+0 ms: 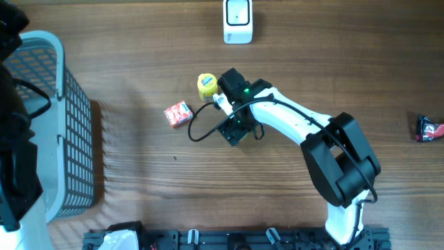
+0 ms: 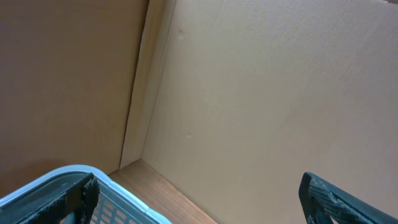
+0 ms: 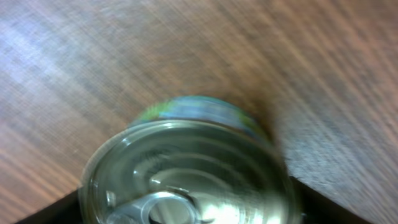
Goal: Scan the item barcode
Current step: 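Reach the right gripper down onto the tin can and grasp it, then lift the tin can and rotate its label sideways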
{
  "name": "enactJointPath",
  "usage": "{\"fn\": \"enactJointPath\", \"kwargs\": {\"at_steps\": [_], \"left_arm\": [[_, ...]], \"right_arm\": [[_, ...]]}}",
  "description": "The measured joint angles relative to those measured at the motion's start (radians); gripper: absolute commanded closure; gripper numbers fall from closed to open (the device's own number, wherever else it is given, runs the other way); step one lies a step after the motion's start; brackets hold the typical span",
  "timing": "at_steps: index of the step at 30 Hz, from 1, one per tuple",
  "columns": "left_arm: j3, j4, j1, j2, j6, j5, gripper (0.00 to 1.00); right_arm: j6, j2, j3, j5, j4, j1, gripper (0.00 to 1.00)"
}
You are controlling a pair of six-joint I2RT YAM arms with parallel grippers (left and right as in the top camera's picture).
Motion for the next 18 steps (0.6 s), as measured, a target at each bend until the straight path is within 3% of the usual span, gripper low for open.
{"fn": "enactJointPath", "kwargs": {"at_steps": [4,9,11,18], "left_arm": [[0.000,-0.004,0.000,0.000,0.000,0.000,0.00],[0.000,-0.012,0.000,0.000,0.000,0.000,0.00],[0.000,-0.018,0.000,0.000,0.000,0.000,0.00],[0.000,-0.098,0.000,0.000,-0.094,0.003,0.00]], "right_arm": [[0.038,0.000,0.000,0.046,0.016,0.000,0.33],[0.189,0.000,0.000,0.072,0.038,0.000,0.31],[0.300,0.000,0.000,0.099,0.038,0.000,0.26],[0.837,0.000,0.000,0.161,-0.014,-0.011,0.30]]}}
